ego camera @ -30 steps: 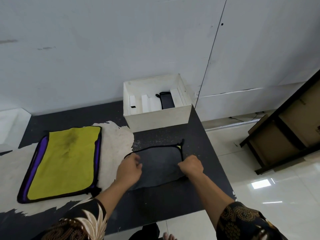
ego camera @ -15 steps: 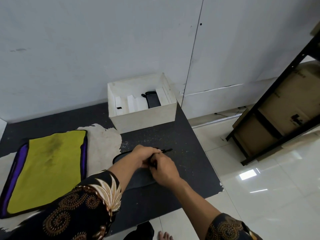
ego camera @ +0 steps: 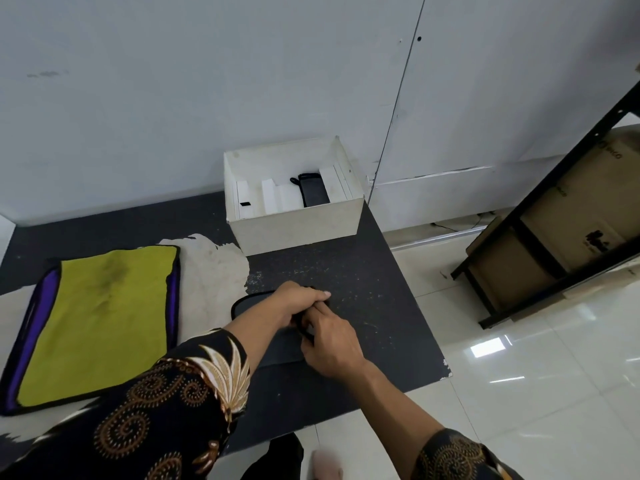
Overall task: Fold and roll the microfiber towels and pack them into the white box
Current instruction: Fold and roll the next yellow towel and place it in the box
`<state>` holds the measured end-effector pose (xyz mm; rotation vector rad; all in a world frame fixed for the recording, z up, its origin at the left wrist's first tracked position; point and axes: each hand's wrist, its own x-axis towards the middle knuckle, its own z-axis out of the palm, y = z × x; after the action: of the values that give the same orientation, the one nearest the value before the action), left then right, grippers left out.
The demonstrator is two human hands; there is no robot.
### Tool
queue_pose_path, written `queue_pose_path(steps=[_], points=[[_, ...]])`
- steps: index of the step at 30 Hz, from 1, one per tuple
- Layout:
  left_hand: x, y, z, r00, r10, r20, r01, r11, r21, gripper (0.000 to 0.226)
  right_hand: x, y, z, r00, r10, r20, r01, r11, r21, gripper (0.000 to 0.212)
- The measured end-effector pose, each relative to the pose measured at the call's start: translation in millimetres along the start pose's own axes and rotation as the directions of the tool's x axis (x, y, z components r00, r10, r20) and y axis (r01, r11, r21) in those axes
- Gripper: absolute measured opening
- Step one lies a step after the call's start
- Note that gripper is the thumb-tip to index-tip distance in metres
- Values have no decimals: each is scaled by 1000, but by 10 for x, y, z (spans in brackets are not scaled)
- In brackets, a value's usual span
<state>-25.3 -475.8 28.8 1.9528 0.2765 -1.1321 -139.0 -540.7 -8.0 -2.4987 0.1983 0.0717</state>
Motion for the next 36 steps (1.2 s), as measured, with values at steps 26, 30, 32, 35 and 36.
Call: queue_pose_path(steps=[26,30,32,35,36], points=[[347,-359,-469,884,257,-392,-238,966,97,36,-99,-91,176,979,-8,-204,-21,990,-140,17],[335,-567,-738,888,264,-376,-300,953,-38,18,-84,-241,342,982,-84,-172,62,990,-125,18],[329,-658,-835,888,235,-394,-285,956,-73,10,-57,-330,409,974,-149,-169,127,983,-136,18],[333,-773,-913,895,180,-409,-244,964,-109,10,-14,-400,517,961,-251,-118,226,956,-187,18],[347,-807,-932,889,172,-425,-236,967,-101,10,-3,-406,552,959,-269,-89,247,949,-196,18]])
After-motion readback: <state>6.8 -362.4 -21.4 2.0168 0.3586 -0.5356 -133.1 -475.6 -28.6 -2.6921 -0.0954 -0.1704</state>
